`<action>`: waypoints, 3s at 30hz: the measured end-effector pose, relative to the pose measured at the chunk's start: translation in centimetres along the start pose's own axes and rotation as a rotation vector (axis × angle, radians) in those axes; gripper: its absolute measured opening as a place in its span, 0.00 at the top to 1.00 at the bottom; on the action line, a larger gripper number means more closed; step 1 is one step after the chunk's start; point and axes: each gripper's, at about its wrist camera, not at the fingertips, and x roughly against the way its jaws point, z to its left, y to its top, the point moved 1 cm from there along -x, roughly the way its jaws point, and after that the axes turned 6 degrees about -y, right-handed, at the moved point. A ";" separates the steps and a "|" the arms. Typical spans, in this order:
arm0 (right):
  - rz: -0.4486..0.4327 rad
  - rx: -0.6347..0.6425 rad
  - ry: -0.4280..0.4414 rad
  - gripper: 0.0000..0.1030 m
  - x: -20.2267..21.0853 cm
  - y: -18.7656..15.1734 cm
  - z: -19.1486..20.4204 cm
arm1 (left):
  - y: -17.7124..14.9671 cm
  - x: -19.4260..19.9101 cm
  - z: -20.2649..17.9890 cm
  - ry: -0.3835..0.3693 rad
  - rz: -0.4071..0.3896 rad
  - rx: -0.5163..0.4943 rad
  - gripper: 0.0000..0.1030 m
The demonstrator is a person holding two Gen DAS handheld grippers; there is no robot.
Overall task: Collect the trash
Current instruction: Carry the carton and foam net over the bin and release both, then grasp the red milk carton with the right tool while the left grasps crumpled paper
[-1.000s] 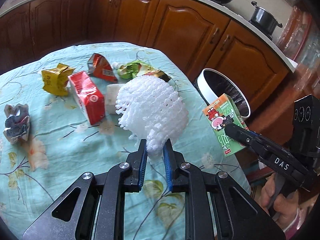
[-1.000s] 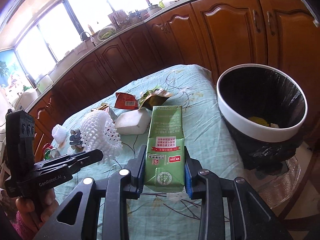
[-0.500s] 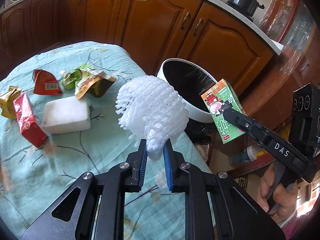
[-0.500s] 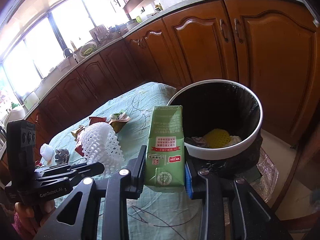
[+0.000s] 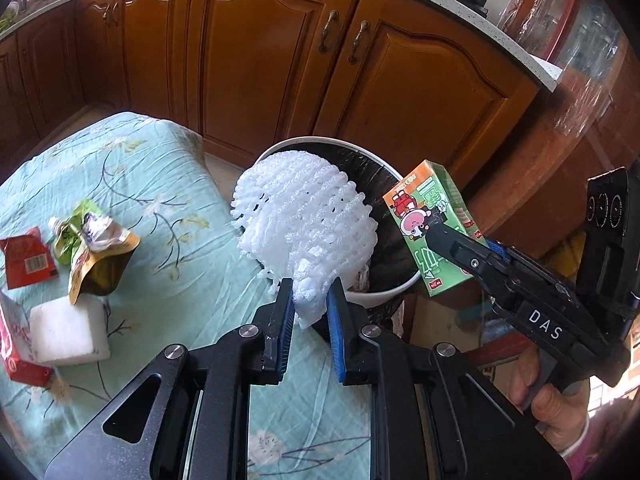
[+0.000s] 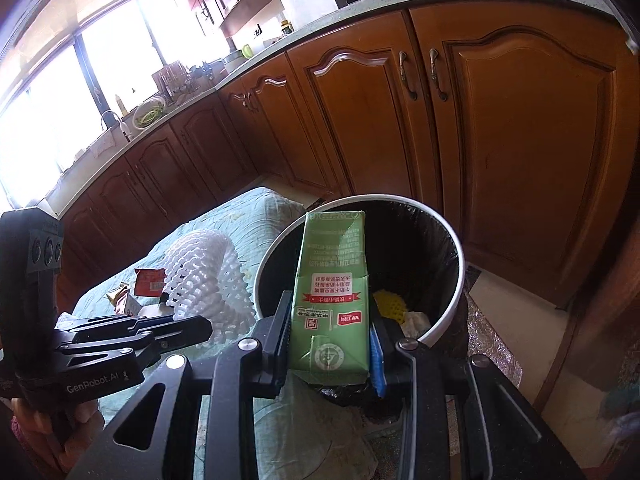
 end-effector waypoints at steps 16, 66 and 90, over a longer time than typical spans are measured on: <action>0.084 -0.011 -0.028 0.69 -4.0 2.5 -3.5 | 4.2 -6.8 -0.7 -0.001 0.142 -0.007 0.85; 0.103 -0.042 0.222 0.23 -1.4 -6.0 6.9 | -12.0 9.2 9.3 0.397 -0.178 0.207 0.04; 0.144 0.237 0.373 0.28 -3.2 -8.2 21.2 | -18.4 18.5 20.8 0.522 -0.286 0.446 0.04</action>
